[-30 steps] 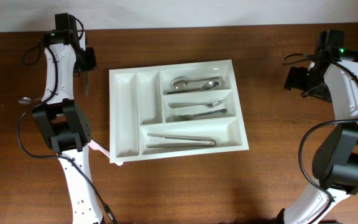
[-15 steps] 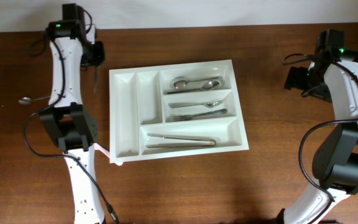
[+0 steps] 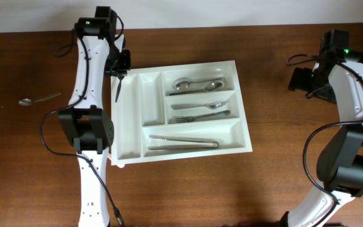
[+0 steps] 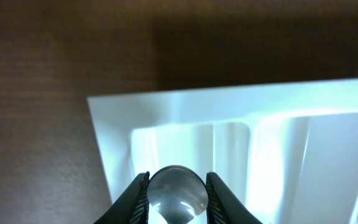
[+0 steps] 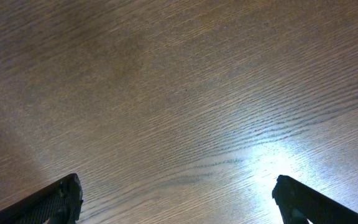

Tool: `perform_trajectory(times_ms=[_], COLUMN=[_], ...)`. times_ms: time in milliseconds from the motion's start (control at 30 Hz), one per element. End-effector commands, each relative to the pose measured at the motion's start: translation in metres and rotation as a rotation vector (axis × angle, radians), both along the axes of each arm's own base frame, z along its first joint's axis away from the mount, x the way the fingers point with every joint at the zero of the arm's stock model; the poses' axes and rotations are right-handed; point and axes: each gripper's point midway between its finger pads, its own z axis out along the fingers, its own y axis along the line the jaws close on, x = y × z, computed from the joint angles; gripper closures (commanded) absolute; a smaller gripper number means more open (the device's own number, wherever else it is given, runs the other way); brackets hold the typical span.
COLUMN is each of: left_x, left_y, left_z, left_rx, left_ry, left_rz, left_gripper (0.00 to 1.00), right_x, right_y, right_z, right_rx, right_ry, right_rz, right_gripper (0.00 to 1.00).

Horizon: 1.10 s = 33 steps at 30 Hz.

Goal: Pack container
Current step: 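Carry the spoon right and lower it into the tray's left compartment, then open the left gripper to release the spoon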

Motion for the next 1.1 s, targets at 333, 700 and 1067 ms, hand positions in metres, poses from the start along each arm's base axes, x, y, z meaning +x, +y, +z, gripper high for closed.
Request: perform_trajectory(times_ms=[333,700,1067], left_x=[-0.025,-0.022,-0.013], left_y=[-0.024,-0.017,-0.015], left_z=[0.001,0.001,0.002], left_rx=[0.013,0.059,0.072], left_ry=[0.087,0.074,0.037], left_rz=[0.024,0.026,0.028], left_gripper=[0.92,0.78,0.51], right_x=[0.004,0.004,0.004], right_y=[-0.003,-0.003,-0.003], right_z=[0.004,0.004,0.004], right_rx=[-0.002,-0.002,-0.002], right_ry=[-0.016,-0.016,-0.016], right_rz=[-0.015,-0.015,-0.015], right_gripper=[0.01,0.01,0.01])
